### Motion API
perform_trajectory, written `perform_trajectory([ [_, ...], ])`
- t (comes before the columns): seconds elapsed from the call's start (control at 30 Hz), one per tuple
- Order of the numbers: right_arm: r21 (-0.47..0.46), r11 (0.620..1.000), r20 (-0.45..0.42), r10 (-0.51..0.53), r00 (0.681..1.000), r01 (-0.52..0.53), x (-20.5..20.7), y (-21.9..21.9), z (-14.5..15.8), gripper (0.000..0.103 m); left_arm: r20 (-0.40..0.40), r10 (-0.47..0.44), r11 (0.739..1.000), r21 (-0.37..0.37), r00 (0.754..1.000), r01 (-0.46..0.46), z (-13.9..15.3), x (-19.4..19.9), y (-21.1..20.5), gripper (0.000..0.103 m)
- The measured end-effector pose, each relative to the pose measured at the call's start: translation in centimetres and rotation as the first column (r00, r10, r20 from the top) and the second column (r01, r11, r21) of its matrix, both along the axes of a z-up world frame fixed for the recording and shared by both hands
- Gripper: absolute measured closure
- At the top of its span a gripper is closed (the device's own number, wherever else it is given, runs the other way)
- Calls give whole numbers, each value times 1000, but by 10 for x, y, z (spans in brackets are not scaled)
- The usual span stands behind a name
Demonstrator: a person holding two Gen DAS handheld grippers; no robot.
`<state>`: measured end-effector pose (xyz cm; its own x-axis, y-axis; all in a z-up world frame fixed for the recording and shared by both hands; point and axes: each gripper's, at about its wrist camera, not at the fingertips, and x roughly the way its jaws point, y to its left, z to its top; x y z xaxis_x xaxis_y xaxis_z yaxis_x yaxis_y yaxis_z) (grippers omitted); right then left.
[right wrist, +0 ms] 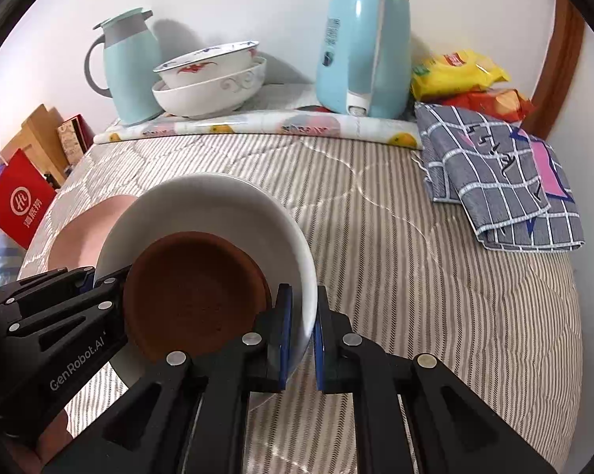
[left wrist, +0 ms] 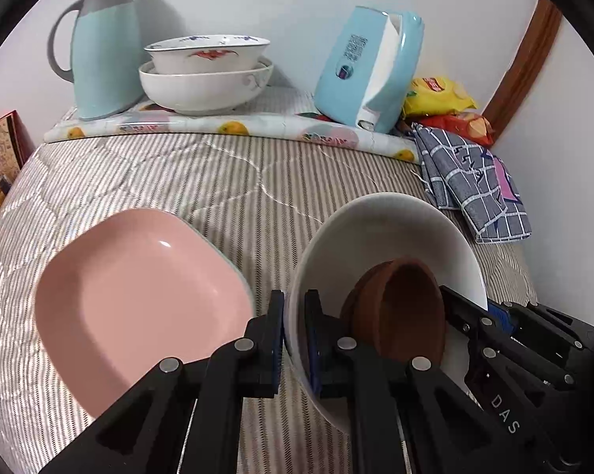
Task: Organize plates and bowls
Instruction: 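Lift the white bowl with the left tool and carry it toward the plate stack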
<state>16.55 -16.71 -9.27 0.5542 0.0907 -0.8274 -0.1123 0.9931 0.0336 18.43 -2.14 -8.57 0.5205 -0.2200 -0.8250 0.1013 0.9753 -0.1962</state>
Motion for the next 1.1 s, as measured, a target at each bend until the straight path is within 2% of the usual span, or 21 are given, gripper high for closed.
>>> perform_trajectory([
  [0.63, 19, 997, 35, 70, 997, -70, 5, 37, 15, 94, 26, 67, 998, 18, 997, -68, 14, -5, 37, 93],
  [1.1, 27, 992, 39, 120, 992, -121, 13, 71, 16, 94, 29, 122, 992, 20, 992, -123, 16, -5, 71, 93],
])
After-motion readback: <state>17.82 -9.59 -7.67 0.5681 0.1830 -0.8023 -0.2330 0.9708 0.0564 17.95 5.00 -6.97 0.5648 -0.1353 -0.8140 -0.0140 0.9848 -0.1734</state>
